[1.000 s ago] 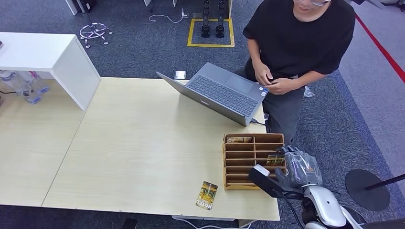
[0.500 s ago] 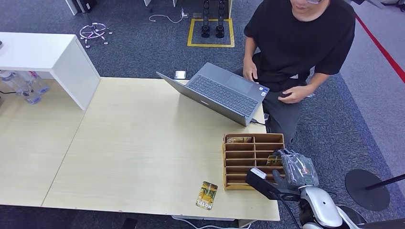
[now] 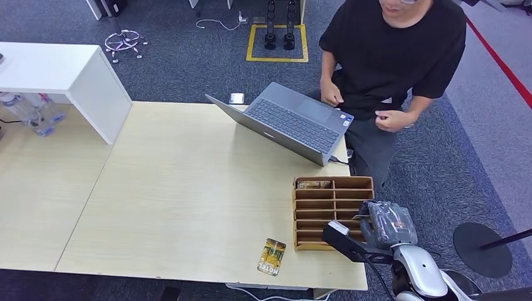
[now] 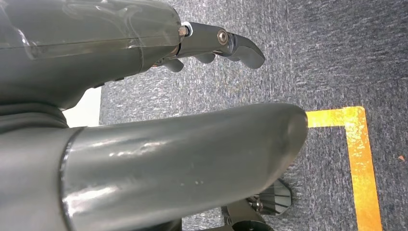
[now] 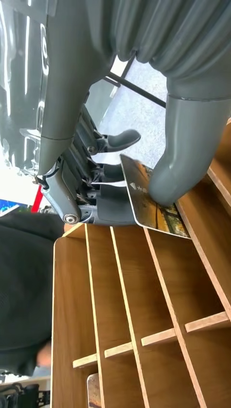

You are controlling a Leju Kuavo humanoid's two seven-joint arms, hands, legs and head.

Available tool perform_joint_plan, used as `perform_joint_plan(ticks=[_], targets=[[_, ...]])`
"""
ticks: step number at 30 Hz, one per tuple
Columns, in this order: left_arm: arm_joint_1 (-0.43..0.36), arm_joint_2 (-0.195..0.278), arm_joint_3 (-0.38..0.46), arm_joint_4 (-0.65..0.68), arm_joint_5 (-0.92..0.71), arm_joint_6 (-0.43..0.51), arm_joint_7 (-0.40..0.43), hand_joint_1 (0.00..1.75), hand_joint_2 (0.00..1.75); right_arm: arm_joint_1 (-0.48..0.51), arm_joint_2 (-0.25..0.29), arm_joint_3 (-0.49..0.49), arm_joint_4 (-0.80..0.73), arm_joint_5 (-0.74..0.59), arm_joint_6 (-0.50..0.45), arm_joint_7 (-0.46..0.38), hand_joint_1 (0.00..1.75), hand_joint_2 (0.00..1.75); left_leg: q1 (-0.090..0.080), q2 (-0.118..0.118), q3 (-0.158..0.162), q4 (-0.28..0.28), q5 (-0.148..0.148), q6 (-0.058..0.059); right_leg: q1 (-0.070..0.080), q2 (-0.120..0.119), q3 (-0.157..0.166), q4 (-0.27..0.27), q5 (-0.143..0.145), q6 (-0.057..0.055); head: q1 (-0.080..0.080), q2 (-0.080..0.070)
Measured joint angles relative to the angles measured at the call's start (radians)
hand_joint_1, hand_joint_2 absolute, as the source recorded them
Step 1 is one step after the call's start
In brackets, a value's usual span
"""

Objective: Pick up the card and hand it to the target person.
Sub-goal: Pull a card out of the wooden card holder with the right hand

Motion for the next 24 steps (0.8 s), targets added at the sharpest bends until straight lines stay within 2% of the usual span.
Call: perform_joint_plan(ticks=[17, 24], targets=[[0.0, 0.0, 0.0, 0.0, 0.0, 0.0, 0.0, 0.0, 0.0, -0.006, 0.0, 0.0, 0.005, 0.03, -0.018, 0.009, 1.45, 1.75, 0.0, 0.0, 0.0, 0.0, 0.0, 0.0, 0.0, 0.0, 0.0, 0.0, 0.0, 0.0, 0.0, 0.0], [0.0, 0.001, 0.0, 0.0, 0.002, 0.002, 0.0, 0.0, 0.0, -0.023, -0.002, -0.006, -0.072, 0.059, 0.009, 0.032, 1.47, 1.75, 0.0, 0.0, 0.0, 0.0, 0.0, 0.0, 0.0, 0.0, 0.0, 0.0, 0.0, 0.0, 0.0, 0.0]])
